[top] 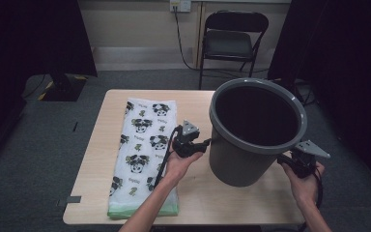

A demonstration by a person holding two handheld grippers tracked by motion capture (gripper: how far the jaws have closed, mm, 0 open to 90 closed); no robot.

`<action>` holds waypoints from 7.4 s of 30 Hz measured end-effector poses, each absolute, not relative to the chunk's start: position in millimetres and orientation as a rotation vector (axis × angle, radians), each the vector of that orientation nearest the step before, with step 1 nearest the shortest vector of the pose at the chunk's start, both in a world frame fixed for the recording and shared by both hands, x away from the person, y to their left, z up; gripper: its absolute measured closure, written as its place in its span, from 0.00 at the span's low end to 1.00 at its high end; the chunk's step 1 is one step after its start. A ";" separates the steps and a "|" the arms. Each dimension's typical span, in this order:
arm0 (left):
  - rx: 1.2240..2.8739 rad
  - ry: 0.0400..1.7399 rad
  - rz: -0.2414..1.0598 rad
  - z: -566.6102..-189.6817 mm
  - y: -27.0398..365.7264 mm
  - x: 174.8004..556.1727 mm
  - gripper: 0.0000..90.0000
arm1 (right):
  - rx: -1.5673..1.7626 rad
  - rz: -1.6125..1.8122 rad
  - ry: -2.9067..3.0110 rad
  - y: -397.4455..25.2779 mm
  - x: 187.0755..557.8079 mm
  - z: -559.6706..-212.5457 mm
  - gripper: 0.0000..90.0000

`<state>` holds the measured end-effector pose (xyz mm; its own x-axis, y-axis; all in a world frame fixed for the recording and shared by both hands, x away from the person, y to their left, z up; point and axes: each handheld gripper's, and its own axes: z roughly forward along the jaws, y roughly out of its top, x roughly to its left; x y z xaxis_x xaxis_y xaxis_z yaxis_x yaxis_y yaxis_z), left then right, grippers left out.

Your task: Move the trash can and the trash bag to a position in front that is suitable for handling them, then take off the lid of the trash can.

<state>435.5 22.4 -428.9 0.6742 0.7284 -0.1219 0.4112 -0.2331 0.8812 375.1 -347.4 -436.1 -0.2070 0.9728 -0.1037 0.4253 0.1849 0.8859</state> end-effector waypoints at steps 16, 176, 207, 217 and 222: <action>1.874 0.893 0.398 -421.5 76.5 399.4 0.62 | 1.256 1.153 1.871 -313.1 363.9 -436.5 0.59; 2.171 0.955 0.400 -498.2 191.5 361.7 0.21 | 1.019 0.896 2.496 -151.5 439.8 -229.7 0.86; 2.164 0.948 0.399 -499.2 190.9 361.9 0.18 | 1.066 1.314 2.502 -174.6 440.7 -213.9 0.88; 2.159 0.950 0.399 -499.6 190.5 361.8 0.18 | 1.075 1.350 2.492 -175.8 439.2 -208.8 0.88; 2.158 0.951 0.399 -499.7 190.4 361.8 0.18 | 1.131 1.303 2.460 -181.4 444.2 -220.2 0.88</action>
<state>361.8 190.4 -499.7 0.6781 0.7349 -0.0099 0.5075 -0.4584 0.7296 444.2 -181.4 -220.2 -0.7087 0.6726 0.2132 0.5542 0.3436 0.7582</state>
